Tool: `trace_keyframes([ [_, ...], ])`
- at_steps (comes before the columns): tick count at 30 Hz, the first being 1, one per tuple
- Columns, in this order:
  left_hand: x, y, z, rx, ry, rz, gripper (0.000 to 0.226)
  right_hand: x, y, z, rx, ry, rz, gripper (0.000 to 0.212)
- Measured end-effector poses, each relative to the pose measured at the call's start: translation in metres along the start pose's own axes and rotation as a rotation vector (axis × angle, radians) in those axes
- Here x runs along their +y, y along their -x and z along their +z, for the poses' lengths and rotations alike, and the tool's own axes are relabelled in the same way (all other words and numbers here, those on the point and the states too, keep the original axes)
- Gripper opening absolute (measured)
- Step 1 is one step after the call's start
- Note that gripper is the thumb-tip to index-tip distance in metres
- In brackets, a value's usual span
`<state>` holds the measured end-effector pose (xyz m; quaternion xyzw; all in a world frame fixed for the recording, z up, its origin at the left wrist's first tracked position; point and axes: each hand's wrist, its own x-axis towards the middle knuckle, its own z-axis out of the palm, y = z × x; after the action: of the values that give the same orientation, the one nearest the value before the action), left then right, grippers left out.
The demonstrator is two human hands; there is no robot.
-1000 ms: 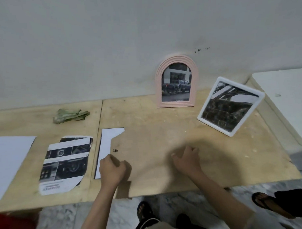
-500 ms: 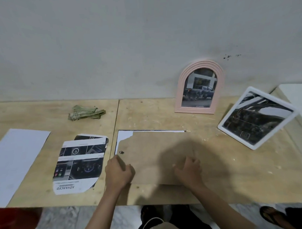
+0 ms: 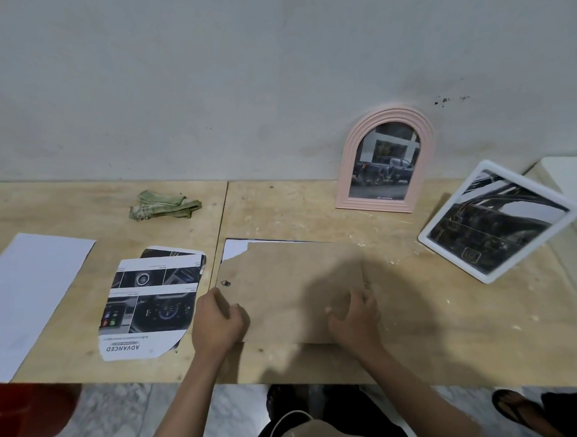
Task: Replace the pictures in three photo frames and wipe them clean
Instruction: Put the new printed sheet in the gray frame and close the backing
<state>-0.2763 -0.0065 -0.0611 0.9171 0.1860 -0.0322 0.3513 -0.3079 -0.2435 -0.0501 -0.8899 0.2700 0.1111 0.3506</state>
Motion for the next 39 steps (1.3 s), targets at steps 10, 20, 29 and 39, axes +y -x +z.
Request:
trace_keyframes([
  [10, 0.001, 0.0, -0.002, -0.052, -0.027, 0.009, 0.03, 0.002, -0.002, 0.012, -0.05, 0.037, -0.019, 0.072],
  [20, -0.012, -0.006, -0.012, -0.256, -0.052, 0.08, 0.07, 0.029, -0.02, 0.005, -0.011, 0.052, -0.112, 0.081],
  [29, -0.006, -0.007, -0.002, -0.345, -0.577, 0.415, 0.073, 0.043, -0.038, -0.01, -0.032, 0.125, -0.158, 0.09],
  [39, 0.001, -0.019, -0.013, -0.528, -0.934, 0.505, 0.077, 0.049, -0.036, -0.01, -0.079, 0.228, -0.254, 0.087],
])
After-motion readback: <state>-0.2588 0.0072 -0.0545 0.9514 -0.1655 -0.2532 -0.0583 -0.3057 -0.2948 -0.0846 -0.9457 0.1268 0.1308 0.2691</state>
